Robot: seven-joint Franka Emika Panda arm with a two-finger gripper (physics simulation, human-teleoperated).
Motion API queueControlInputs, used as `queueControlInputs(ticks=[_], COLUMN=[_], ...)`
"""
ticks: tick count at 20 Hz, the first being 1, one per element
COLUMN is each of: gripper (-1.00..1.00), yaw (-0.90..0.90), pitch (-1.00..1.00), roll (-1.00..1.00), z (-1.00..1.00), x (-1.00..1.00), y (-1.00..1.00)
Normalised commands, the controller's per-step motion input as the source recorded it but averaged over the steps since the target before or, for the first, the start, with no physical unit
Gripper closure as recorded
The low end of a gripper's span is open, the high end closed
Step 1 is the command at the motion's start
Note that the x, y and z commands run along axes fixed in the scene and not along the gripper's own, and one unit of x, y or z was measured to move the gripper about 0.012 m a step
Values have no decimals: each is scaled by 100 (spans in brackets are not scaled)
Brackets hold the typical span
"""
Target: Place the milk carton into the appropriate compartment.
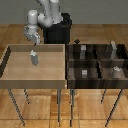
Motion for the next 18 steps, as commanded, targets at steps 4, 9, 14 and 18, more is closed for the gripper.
queueControlInputs(ticks=[4, 9, 14, 18], gripper=[-100, -100, -100, -100], yaw=[0, 0, 0, 0], pitch=[0, 0, 0, 0], roll=[0, 0, 0, 0], z=[0, 20, 80, 75], x=[-75, 0, 0, 25], y=[0, 0, 0, 0])
